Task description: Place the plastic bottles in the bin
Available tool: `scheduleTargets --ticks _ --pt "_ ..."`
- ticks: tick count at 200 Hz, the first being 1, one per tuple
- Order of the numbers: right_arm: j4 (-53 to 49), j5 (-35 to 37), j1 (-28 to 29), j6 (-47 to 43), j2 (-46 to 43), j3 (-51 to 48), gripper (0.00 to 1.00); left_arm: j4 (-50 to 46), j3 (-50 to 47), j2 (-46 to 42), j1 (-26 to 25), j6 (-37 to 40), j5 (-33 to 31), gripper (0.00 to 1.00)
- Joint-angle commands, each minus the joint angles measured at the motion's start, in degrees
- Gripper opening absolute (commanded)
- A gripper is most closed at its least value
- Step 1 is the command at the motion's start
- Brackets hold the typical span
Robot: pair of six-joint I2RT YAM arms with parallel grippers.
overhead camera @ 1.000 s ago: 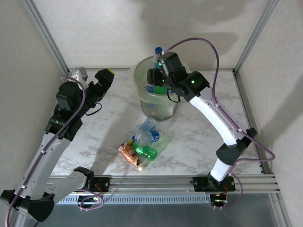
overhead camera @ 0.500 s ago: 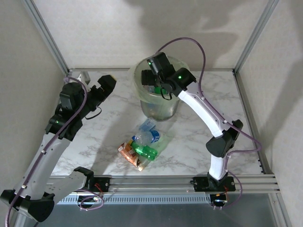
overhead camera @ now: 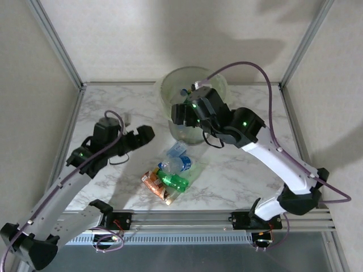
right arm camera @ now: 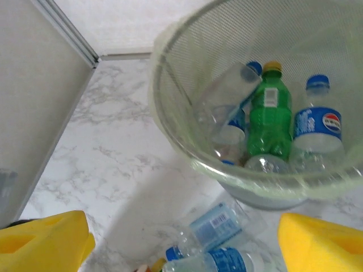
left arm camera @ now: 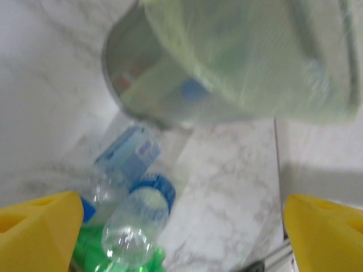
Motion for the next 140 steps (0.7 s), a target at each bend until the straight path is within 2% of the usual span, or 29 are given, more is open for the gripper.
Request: scheduleTargets --ticks 1,31,53,103,140 --pt "1.6 1.15 0.36 3.93 -2.45 -2.38 0.87 1.59 -5.08 -2.1 -3.82 -4.42 0.5 0.89" --pt "4.66 1.13 0.41 6.77 -7.75 -9.82 0.87 6.49 -9.82 -0.94 -10.52 -6.85 -2.49 0.94" --pt "8.49 -0.65 0.39 7.43 -10.67 -14.2 0.89 7.01 -9.49 1.7 -14.13 -5.09 -6.07 0.97" --pt "8.54 -1.57 -0.25 6.65 -11.01 -13.74 0.9 8.14 -9.93 6.89 -14.92 -1.37 -8.36 0.97" --pt "11.95 -5.42 -1.81 6.73 -11.04 -14.89 0.9 12.02 -8.24 12.17 -14.92 1.12 -10.48 0.98"
